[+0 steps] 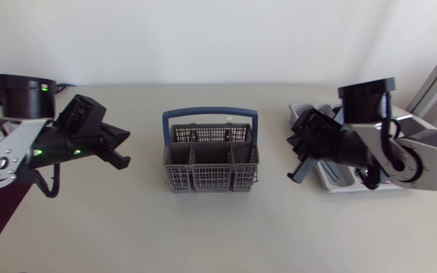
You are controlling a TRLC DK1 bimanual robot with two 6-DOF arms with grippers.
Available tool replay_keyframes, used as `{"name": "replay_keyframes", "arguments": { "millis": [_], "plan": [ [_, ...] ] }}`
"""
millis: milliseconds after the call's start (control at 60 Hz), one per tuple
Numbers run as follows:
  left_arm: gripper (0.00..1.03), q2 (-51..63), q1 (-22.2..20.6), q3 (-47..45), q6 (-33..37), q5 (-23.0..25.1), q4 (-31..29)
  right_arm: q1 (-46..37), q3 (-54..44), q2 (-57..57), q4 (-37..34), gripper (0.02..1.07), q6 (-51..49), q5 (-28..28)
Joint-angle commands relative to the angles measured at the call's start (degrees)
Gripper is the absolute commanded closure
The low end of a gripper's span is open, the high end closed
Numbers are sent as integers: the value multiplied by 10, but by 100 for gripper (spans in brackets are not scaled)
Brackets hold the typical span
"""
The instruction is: Sort the cutlery from the basket into the organizer compartments.
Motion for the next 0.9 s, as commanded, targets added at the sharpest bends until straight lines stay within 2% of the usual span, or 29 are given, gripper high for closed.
{"name": "replay_keyframes", "arguments": {
  "millis": [0,100,200,217,317,367,400,417,500,883],
  "plan": [
    [98,-51,15,-29,-1,8,-14,-19,-23,-46,-20,100,7,8],
    [92,-102,30,-38,-9,8,-27,-34,-33,-93,-30,82,7,20],
    [77,-150,42,-47,-14,7,-39,-51,-42,-138,-45,78,11,19],
    [74,-159,44,-48,-15,7,-41,-54,-44,-148,-48,75,13,19],
    [54,-203,51,-50,-17,6,-63,-67,-57,-209,-67,33,18,19],
    [47,-218,51,-50,-18,6,-70,-74,-62,-229,-70,21,19,19],
    [36,-236,52,-50,-22,6,-78,-76,-66,-250,-81,11,20,19],
    [33,-237,52,-50,-23,5,-80,-77,-67,-256,-84,7,20,19],
    [4,-266,51,-53,-26,-5,-92,-80,-76,-294,-100,6,28,19],
    [4,-381,101,-86,-68,-14,-109,-109,-136,-442,-134,6,78,22]
  ]
}}
